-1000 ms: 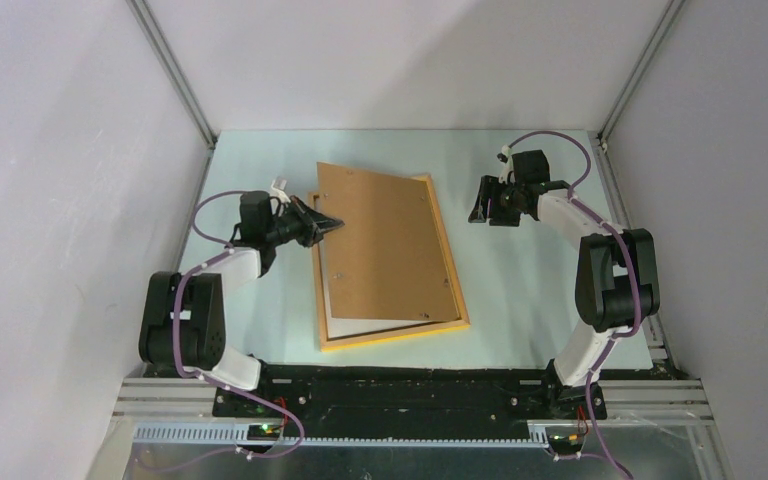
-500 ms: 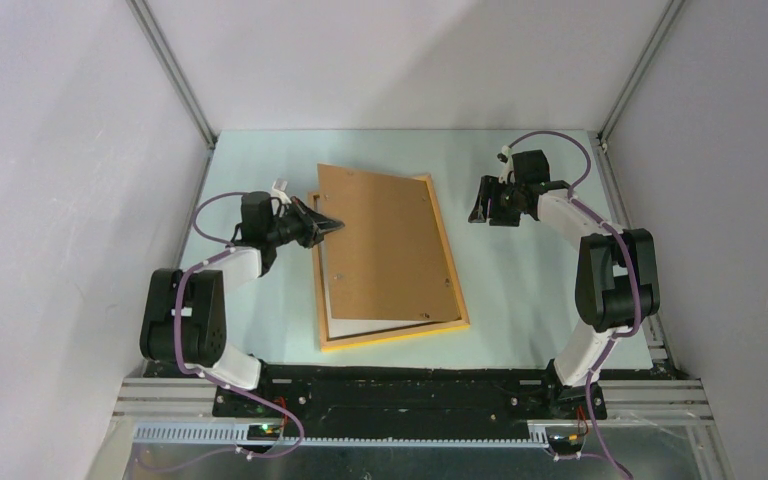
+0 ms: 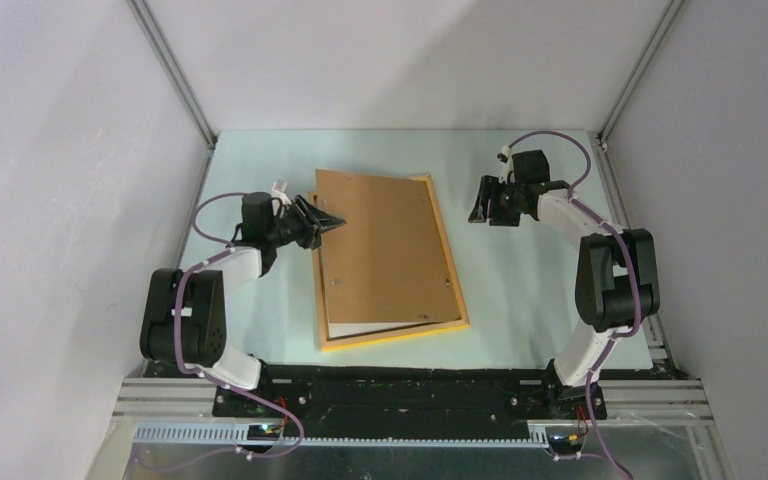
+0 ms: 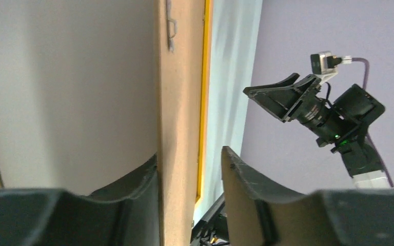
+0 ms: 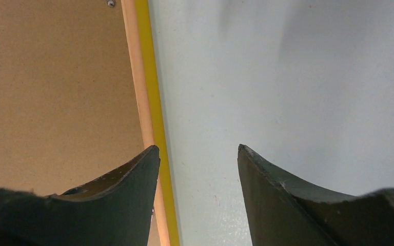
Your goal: Put the photo into the frame
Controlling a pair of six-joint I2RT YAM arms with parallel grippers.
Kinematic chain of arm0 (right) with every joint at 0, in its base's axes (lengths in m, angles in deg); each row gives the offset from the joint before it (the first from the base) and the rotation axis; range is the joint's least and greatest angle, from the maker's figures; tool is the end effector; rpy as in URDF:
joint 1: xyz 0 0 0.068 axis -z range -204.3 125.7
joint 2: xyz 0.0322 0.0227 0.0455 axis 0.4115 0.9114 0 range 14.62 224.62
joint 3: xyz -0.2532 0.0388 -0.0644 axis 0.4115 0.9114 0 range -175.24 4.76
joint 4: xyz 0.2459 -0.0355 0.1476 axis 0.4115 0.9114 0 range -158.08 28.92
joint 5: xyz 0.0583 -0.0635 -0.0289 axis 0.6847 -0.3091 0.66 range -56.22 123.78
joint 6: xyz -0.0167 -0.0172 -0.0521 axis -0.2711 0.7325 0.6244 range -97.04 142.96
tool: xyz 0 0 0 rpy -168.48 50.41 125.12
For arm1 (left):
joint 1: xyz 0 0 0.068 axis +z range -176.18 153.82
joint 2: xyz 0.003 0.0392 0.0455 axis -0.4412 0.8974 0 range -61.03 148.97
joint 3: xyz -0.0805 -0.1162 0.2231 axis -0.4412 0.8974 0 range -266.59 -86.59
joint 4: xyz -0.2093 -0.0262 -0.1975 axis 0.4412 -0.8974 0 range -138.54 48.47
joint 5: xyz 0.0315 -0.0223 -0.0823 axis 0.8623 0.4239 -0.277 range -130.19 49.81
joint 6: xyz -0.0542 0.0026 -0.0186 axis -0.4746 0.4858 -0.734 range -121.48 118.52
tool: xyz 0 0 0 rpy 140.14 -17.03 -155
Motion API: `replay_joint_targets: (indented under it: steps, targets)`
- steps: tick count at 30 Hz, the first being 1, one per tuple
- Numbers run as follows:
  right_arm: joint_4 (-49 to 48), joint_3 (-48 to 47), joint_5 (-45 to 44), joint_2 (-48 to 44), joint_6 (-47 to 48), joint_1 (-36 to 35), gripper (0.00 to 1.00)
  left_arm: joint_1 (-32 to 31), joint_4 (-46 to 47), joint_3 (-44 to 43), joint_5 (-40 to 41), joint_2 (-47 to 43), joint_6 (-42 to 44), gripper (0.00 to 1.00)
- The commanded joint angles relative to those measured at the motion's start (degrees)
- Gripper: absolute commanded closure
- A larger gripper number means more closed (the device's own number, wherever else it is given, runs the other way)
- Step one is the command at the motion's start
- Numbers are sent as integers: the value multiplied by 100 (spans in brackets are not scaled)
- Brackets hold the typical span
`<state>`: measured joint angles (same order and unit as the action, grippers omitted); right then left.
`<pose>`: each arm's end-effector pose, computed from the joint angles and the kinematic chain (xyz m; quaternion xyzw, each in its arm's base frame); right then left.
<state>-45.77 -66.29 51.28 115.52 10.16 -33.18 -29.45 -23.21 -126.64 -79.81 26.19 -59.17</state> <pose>0.3982 0.0747 0.1904 -0.0173 0.9361 0.2015 0.2877 0.3282 -0.0447 0.1572 -0.2171 0.7992 -0.4942 0.2645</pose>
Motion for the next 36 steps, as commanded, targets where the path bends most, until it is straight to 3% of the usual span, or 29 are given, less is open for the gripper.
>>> replay_joint_targets:
  steps: [1,13,24,36]
  targets:
    - [-114,21,70,-150,103,10,38,-43,-92,-123,81,9,256,51]
    - [-128,21,95,-114,109,14,38,-50,-1021,-587,363,177,729,3]
    - [-108,21,87,-122,104,10,38,-222,-2201,-1224,668,577,1355,0]
    - [-105,21,94,-91,115,15,39,-314,-2424,-1350,754,641,1405,0]
